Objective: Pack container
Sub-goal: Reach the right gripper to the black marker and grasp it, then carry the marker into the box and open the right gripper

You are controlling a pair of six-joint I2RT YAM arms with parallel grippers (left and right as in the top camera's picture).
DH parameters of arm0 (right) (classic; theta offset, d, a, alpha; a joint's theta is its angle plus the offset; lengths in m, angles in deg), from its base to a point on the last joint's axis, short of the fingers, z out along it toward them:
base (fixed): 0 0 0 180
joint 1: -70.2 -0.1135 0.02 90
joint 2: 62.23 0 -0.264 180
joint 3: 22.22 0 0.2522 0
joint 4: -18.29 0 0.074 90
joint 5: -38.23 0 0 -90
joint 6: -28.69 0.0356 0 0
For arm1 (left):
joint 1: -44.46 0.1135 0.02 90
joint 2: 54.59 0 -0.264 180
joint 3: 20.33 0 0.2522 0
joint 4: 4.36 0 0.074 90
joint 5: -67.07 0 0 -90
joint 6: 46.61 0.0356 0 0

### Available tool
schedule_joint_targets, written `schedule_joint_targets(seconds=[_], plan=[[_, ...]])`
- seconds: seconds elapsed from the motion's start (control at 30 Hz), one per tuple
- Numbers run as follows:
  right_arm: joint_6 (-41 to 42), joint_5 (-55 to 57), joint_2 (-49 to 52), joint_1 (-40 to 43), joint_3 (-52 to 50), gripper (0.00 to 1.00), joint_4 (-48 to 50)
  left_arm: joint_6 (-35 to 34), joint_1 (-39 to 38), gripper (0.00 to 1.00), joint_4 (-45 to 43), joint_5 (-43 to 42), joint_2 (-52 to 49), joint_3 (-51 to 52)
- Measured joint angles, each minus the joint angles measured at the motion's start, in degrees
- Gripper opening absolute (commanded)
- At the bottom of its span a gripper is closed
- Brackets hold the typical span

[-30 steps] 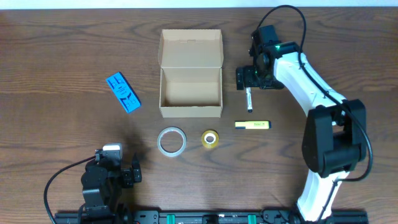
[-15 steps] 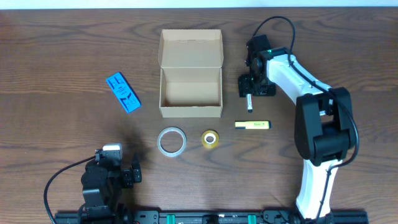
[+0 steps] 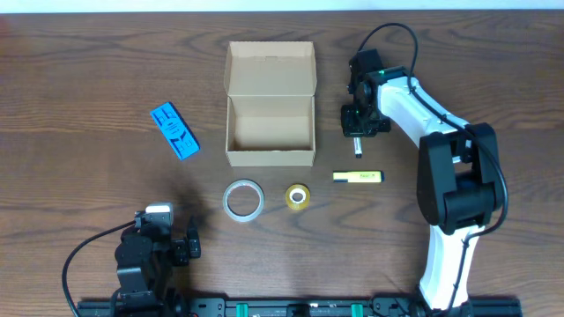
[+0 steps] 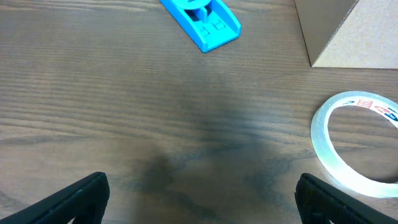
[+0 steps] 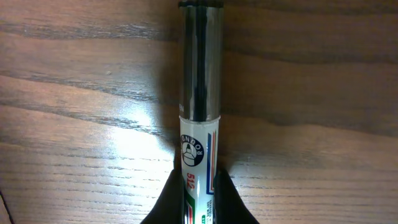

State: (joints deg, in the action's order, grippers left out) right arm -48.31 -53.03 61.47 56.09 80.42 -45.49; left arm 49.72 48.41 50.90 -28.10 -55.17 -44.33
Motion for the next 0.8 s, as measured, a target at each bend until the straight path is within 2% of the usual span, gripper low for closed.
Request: schedule_joint_targets(seconds=[0.3, 0.47, 0.63, 0.8], plan=[[-0.66, 0.02, -1.53, -0.02, 1.38, 0.01, -4.81, -0.02, 0.00, 0.95, 0.00, 0.00, 0.00, 0.00], [-2.93, 0.35, -10.12, -1.70, 2.75, 0.01, -5.97, 0.00, 0.00, 0.95, 0.00, 0.00, 0.00, 0.00], [-6.62, 0.68, -18.38, -8.41, 7.28, 0.01, -5.70, -0.02, 0.00, 0.95, 0.00, 0.00, 0.00, 0.00], [-10.91, 2.86, -18.99, -16.63, 9.33, 0.01, -0.68, -0.02, 0.00, 0.95, 0.00, 0.00, 0.00, 0.00]])
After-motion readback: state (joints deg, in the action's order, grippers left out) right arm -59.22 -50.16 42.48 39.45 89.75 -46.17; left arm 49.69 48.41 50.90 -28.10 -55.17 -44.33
